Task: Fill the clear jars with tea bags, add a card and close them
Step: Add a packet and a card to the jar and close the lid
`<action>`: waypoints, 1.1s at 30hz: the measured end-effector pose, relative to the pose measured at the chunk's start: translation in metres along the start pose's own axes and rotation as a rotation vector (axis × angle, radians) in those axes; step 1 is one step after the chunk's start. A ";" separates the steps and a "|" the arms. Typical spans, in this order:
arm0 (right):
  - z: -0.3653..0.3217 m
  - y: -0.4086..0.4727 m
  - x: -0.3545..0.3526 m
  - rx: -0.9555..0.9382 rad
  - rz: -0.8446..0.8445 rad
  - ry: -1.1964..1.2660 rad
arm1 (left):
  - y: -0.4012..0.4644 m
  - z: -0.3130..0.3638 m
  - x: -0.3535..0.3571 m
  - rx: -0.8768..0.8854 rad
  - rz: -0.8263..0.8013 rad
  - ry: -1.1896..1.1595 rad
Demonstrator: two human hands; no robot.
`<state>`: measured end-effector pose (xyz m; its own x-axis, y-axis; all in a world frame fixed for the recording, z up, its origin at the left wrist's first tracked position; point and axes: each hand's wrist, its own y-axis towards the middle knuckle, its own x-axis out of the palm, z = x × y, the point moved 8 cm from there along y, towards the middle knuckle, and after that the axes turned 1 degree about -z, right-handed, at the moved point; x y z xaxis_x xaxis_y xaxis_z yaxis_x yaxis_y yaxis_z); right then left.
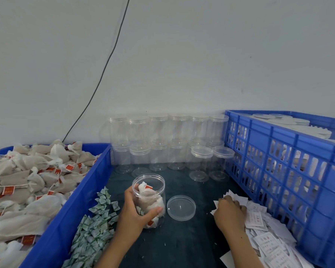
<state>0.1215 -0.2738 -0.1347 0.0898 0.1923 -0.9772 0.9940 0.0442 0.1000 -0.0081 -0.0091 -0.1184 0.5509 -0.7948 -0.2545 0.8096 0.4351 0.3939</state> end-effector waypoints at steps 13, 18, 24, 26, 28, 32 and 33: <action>0.017 0.004 0.000 0.112 -0.068 0.182 | -0.001 -0.001 -0.001 0.014 0.005 0.008; 0.012 0.005 0.001 0.078 -0.055 0.029 | -0.001 -0.002 0.001 0.001 0.005 0.012; 0.007 0.006 -0.005 0.069 0.006 -0.080 | -0.002 -0.003 0.000 -0.001 0.003 0.010; 0.005 0.005 -0.004 0.058 0.007 -0.092 | -0.001 -0.003 0.000 0.001 0.004 0.008; 0.003 0.005 -0.004 0.031 0.009 -0.078 | -0.001 -0.003 0.000 0.004 0.005 0.005; 0.001 0.005 -0.003 0.014 0.004 -0.117 | -0.002 -0.002 0.000 -0.006 -0.003 -0.002; -0.001 0.004 -0.002 0.011 0.003 -0.130 | -0.002 -0.002 0.000 -0.013 -0.007 -0.003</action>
<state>0.1253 -0.2731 -0.1323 0.0997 0.0642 -0.9929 0.9943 0.0326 0.1020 -0.0090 -0.0095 -0.1210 0.5449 -0.7990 -0.2542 0.8158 0.4353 0.3807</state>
